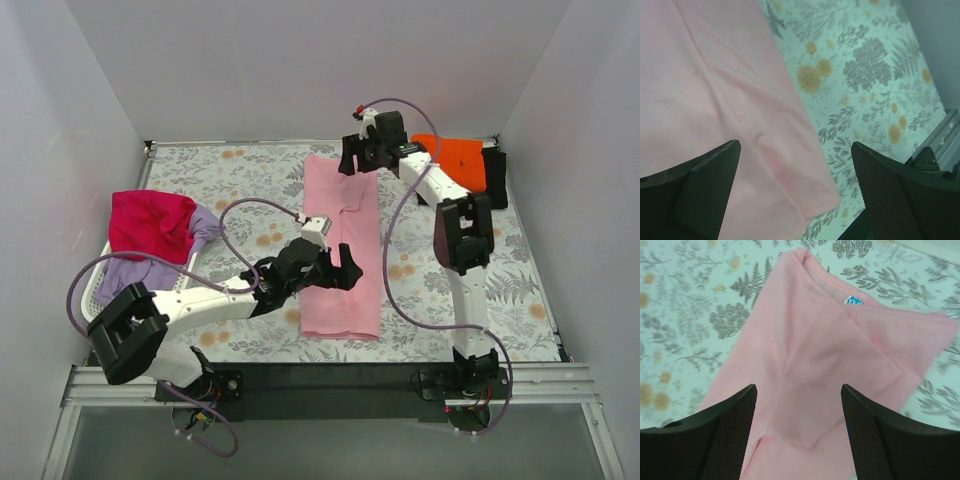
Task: Fold and stack the t-shirts
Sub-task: Fold the tshirt
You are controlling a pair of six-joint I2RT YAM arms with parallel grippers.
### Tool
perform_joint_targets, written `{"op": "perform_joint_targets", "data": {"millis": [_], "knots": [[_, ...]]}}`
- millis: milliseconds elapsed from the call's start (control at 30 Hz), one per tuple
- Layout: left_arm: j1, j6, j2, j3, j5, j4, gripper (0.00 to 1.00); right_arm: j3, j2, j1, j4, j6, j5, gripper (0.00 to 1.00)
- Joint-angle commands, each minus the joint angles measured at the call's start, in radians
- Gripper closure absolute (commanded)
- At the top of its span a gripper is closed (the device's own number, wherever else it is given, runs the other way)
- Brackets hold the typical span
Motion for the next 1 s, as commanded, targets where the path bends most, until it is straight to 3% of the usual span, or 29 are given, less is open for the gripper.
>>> {"op": "perform_joint_targets", "data": {"millis": [0,100,333,467,600,800,967], "knots": [[0.0,0.072,-0.117,0.023,-0.056,-0.026,0.14,-0.147,-0.328,-0.004,0.056,-0.029,0.045,0.38],[0.002,0.058,-0.185,-0.002,-0.1,-0.089,0.13,-0.281,-0.509,0.001,0.058,0.008,0.074,0.37],[0.026,-0.065,-0.284,-0.108,-0.152,-0.309,0.12,-0.78,-0.89,0.114,0.096,0.085,0.264,0.34],[0.066,-0.14,-0.318,-0.163,-0.083,-0.353,0.11,-1.072,-1.019,0.159,0.098,0.143,0.324,0.34],[0.068,-0.195,-0.356,-0.215,-0.022,-0.357,0.11,-1.256,-1.157,0.185,0.087,0.183,0.309,0.35],[0.068,-0.24,-0.361,-0.254,0.022,-0.36,0.13,-1.372,-1.297,0.209,0.038,0.235,0.211,0.35],[0.068,-0.26,-0.275,-0.226,0.067,-0.417,0.22,-1.459,-1.369,0.237,-0.009,0.296,0.201,0.37]]}}
